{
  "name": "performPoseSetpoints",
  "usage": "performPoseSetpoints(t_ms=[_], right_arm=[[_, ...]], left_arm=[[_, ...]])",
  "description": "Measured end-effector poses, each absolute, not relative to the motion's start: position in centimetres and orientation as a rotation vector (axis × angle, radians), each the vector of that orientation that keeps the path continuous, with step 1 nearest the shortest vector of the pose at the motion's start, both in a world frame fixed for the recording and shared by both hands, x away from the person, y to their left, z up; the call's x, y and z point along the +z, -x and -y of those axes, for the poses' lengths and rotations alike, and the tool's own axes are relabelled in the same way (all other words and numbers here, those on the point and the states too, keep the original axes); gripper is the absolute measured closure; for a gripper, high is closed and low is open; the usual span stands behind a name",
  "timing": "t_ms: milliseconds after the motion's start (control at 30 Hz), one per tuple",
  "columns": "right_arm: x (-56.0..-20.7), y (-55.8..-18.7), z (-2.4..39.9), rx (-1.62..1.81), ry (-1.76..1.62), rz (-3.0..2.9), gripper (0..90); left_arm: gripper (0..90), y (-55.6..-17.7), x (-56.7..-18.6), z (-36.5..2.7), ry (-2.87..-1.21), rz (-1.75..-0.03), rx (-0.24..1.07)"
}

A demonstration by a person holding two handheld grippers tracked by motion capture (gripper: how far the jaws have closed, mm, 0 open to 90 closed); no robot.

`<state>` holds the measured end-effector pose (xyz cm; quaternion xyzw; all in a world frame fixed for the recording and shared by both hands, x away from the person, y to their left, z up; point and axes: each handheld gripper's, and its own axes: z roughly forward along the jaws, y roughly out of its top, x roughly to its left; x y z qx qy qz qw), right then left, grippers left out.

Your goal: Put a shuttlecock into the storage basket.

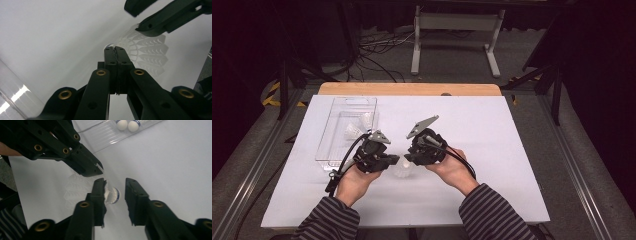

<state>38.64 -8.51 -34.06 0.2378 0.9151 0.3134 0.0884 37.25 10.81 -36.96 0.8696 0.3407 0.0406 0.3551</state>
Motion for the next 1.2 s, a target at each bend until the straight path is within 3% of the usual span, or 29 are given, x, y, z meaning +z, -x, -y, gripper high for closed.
performPoseSetpoints(t_ms=[367, 700, 1200], right_arm=[[-33.4, -38.2, 10.8, 1.029, -0.752, -2.594, 33.3], [-33.8, -37.8, 14.0, 1.048, -0.841, -2.458, 16.9], [-34.0, -36.6, 19.1, 1.191, -0.917, -2.282, 12.7]], left_arm=[[89.9, -37.1, -36.8, -11.3, -2.237, -0.883, 0.115], [89.9, -36.8, -36.9, -11.9, -2.247, -0.888, 0.118], [89.9, -36.6, -36.8, -13.0, -2.220, -0.910, 0.125]])
